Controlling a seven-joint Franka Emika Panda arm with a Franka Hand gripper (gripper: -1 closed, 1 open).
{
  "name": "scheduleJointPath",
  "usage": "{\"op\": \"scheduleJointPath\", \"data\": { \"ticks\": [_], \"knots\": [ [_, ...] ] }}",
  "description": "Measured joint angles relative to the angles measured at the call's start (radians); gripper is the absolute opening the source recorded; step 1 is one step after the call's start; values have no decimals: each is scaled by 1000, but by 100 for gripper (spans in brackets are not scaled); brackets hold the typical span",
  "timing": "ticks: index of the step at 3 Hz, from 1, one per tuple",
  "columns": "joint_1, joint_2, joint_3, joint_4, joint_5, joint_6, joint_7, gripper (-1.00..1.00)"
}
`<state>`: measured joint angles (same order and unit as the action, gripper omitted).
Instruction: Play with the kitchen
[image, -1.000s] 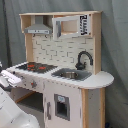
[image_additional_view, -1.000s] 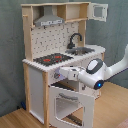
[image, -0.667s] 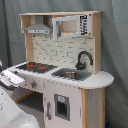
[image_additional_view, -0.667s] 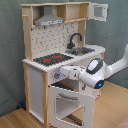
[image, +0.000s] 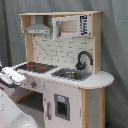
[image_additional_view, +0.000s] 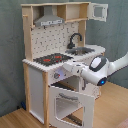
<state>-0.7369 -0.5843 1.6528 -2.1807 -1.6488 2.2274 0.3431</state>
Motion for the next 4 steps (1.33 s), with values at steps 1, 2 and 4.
{"op": "scheduleJointPath", "data": {
  "ticks": [1, 2, 4],
  "knots": [
    [69, -1, -65, -19, -1, -34, 19, 100],
    [152, -1, -139, -29, -1, -90, 28, 100],
    [290, -10, -259, -41, -1, -190, 37, 100]
  ]
}}
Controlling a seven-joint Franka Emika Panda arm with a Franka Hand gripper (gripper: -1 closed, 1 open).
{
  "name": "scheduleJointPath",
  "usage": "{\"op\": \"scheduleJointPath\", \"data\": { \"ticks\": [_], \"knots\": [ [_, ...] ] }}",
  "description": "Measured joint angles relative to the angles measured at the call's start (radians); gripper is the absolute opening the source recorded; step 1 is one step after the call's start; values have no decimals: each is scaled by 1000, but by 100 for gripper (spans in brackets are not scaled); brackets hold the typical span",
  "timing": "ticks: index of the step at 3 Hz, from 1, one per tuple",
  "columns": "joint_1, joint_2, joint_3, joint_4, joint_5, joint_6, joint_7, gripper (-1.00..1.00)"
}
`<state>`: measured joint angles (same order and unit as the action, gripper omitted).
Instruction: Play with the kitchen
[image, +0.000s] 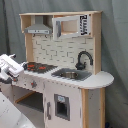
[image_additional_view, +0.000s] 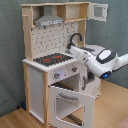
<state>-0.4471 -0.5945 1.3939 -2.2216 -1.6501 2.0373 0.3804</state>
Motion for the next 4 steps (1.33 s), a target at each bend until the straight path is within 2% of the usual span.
{"op": "scheduleJointPath", "data": {
  "ticks": [2, 3, 4],
  "knots": [
    [144, -30, -138, -16, 0, -139, 21, 100],
    [196, -60, -208, -16, 0, -209, 36, 100],
    [226, -101, -269, -10, 0, -271, 76, 100]
  ]
}}
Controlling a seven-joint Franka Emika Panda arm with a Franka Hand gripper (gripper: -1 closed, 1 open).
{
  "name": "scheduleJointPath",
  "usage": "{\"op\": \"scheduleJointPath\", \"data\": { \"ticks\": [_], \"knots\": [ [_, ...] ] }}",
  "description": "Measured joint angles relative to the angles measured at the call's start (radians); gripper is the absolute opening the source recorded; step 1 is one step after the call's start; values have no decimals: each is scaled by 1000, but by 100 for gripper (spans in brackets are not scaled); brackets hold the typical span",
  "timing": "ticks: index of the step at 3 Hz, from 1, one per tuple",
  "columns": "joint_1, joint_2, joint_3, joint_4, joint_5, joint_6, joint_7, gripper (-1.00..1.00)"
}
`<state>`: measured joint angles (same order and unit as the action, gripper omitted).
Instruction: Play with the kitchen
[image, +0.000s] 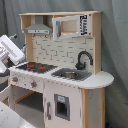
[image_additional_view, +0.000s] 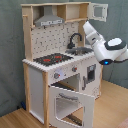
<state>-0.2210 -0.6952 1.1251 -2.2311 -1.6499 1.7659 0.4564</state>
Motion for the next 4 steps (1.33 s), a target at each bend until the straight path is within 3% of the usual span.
{"op": "scheduleJointPath", "data": {
  "ticks": [2, 4],
  "knots": [
    [57, -104, -115, 15, 37, -107, 51, 100],
    [106, -208, -222, 12, 137, -192, 118, 100]
  ]
}}
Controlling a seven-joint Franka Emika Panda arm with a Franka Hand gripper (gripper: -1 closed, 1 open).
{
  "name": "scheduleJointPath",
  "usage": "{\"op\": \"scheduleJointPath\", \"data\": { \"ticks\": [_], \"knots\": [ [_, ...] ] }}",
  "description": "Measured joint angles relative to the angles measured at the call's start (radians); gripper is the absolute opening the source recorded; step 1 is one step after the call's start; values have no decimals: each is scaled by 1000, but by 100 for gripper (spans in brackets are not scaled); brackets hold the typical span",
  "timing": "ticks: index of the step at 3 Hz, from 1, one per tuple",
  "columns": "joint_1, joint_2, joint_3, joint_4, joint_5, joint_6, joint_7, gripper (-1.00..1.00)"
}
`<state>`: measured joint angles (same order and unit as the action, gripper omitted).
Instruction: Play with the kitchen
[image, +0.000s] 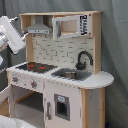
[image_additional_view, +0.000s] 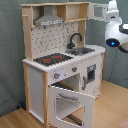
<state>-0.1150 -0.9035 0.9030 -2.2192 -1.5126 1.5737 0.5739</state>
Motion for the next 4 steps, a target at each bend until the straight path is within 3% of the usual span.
{"op": "scheduleJointPath", "data": {
  "ticks": [2, 4],
  "knots": [
    [4, -64, -125, -4, 141, -7, 97, 100],
    [83, -117, -284, -26, 222, -4, 136, 100]
  ]
}}
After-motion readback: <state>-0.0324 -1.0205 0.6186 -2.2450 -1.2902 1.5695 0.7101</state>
